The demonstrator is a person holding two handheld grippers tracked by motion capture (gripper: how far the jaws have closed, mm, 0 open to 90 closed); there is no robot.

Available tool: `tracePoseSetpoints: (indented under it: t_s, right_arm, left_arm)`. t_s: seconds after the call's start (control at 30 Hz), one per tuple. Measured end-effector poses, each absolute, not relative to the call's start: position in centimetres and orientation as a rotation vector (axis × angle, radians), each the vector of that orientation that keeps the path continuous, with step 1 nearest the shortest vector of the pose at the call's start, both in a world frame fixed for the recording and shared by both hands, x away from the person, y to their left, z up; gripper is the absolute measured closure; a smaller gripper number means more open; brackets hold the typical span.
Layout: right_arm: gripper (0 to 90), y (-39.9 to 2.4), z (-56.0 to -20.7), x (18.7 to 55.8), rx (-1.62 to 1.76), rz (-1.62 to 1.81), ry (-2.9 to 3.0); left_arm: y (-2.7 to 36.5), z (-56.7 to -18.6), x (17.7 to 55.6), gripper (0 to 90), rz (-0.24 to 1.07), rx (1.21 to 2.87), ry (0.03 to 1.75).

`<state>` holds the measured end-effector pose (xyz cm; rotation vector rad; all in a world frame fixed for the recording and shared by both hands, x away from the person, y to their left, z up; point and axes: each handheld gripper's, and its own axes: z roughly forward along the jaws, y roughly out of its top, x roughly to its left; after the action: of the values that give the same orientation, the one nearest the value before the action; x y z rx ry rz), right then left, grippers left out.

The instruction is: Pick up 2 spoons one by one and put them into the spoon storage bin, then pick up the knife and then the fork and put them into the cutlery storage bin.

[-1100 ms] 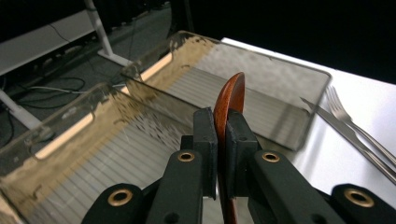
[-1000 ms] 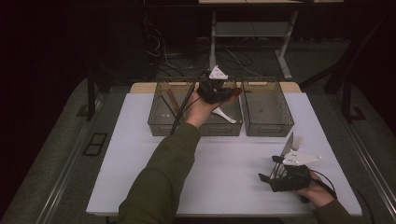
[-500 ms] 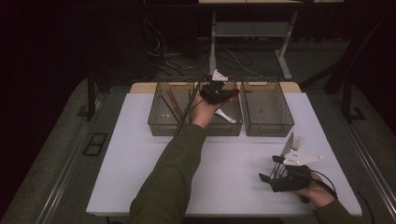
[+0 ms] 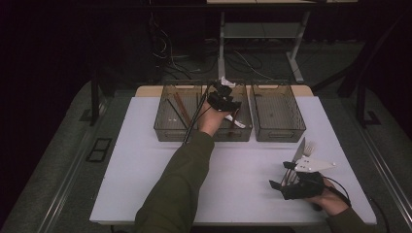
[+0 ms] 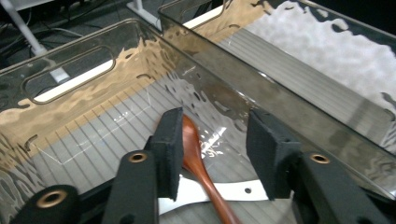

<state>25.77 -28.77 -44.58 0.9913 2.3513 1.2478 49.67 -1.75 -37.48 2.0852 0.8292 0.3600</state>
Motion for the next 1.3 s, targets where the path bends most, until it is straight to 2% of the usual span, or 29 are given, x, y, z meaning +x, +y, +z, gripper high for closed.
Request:
tracePoseSetpoints:
  t_s: [0.43, 0.73, 1.13, 1.3]
  right_arm:
    - [12.9, -29.3, -44.3, 26.0, 1.054, 1.245, 2.344]
    - [13.7, -29.5, -44.0, 26.0, 1.069, 1.221, 2.345]
    - [13.7, -30.9, -42.7, 26.3, 1.142, 1.227, 2.352]
    - [20.0, -31.2, -42.7, 26.5, 1.160, 1.207, 2.358]
  left_arm:
    - [0.5, -36.0, 46.1, 37.5, 0.301, 2.060, 0.696]
    - [3.3, -35.5, 42.3, 32.5, 0.289, 2.045, 0.645]
    - [7.1, -37.7, 37.0, 24.3, 0.266, 2.042, 0.623]
    - [8.6, -38.6, 35.2, 19.6, 0.264, 2.043, 0.636]
